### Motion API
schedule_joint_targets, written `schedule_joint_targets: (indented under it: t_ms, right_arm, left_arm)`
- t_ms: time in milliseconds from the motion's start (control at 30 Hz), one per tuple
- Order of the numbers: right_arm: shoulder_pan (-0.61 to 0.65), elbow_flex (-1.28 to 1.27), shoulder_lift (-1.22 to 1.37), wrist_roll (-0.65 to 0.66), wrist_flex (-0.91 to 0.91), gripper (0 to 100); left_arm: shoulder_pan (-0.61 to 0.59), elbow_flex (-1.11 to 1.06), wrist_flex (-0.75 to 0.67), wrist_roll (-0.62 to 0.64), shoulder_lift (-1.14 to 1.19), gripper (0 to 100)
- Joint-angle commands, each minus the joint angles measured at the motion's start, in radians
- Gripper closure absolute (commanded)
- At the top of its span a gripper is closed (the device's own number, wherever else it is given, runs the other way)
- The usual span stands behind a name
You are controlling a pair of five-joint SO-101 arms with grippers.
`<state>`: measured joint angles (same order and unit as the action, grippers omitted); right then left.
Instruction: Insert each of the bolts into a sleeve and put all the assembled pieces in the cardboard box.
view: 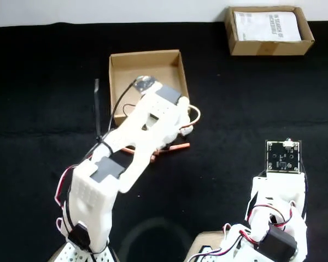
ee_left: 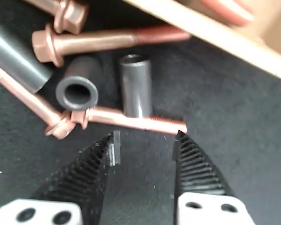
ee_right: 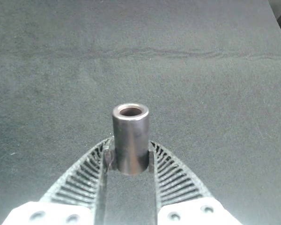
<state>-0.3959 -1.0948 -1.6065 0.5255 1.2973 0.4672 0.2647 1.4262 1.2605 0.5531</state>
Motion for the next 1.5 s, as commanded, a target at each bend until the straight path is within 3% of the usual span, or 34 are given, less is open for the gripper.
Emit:
schedule_joint_targets:
  t_ms: [0,433,1033,1133,1233,1467]
  right_arm:
    - [-0.002,0.004,-0.004,0.011,-0.01,99.1]
    - [0.085,0.002,-0.004,0.011,-0.012,99.1]
    - [0.084,0.002,-0.004,0.089,-0.013,99.1]
    - [0.085,0.002,-0.004,0.089,-0.015,99.1]
    - [0.085,0.002,-0.004,0.089,-0.013,99.1]
    - [0.085,0.002,-0.004,0.089,-0.013,99.1]
  left_arm:
    - [-0.005,0.044,-0.017,0.023,0.061,79]
    - [-0.041,0.09,0.025,0.017,0.116,79]
    - [-0.104,0.117,0.064,0.015,0.236,80]
    - [-0.107,0.117,0.064,0.015,0.236,87]
    - [-0.108,0.117,0.064,0.015,0.236,100]
    - [-0.104,0.117,0.066,0.015,0.236,99]
